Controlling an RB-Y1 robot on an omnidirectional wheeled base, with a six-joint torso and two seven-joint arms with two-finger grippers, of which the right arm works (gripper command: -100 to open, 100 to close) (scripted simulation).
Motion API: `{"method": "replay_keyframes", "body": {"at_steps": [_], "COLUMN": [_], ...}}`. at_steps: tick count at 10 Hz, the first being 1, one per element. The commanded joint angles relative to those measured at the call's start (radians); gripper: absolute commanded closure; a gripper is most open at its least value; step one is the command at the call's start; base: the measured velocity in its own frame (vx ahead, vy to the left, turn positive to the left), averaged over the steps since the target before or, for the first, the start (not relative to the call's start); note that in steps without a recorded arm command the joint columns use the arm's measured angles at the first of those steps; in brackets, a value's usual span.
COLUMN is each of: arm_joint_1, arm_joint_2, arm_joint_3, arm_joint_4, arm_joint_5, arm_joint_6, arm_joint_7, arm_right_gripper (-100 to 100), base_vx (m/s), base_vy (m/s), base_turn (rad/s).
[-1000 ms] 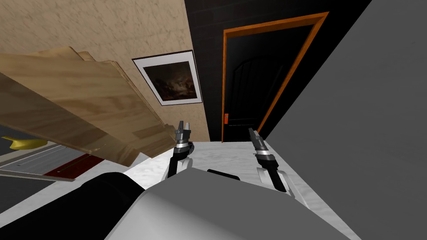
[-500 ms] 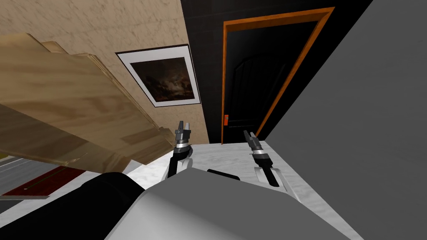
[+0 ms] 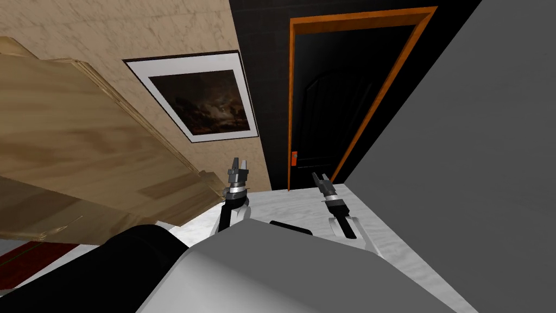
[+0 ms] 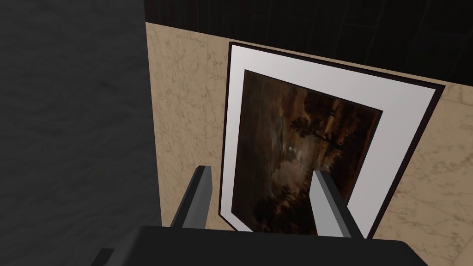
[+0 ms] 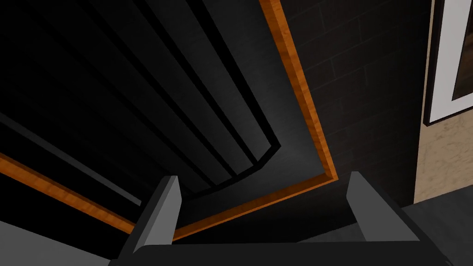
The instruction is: Pull the door open
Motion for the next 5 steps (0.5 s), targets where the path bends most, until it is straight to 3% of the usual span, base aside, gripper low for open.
{"method": "replay_keyframes", "body": {"at_steps": [1, 5], "arm_joint_1": [-0.01, -0.035], "arm_joint_2": [0.003, 0.008], "arm_joint_3": [0.005, 0.012], "arm_joint_4": [0.033, 0.096], "arm_joint_5": [0.042, 0.112], "arm_joint_6": [-0.001, 0.002], "arm_joint_7": [0.026, 0.065], "arm_right_gripper": [-100, -100], "base_vx": [0.148, 0.122], "base_vy": [0.1, 0.069], "base_turn": [-0.086, -0.076]}}
